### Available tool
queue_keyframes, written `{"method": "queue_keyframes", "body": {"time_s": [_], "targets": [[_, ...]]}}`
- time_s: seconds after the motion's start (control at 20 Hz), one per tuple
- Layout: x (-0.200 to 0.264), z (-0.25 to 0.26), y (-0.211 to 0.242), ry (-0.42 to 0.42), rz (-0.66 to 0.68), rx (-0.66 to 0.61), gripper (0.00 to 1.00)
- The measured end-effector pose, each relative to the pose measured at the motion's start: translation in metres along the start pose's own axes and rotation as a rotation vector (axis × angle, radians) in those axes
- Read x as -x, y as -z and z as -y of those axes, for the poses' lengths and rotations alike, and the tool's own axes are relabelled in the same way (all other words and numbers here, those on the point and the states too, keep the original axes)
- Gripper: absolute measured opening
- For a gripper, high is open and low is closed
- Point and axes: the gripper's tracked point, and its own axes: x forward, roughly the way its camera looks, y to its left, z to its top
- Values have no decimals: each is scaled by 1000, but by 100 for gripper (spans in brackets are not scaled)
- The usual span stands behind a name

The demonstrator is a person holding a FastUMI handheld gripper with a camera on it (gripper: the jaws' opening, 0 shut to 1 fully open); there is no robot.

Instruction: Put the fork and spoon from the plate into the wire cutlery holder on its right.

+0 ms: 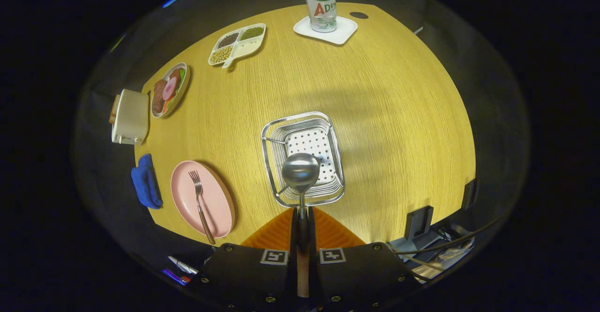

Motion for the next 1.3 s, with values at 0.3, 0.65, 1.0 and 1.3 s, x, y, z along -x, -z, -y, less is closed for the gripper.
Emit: {"method": "queue_keyframes", "body": {"time_s": [0.3,0.65,1.0,1.3], "targets": [[16,5,-6,-6,59,-31,64],[87,18,-53,106,395,10,68],[154,-66,-63,1,671,130,69],[139,-141,-33,-89,731,217,69]]}}
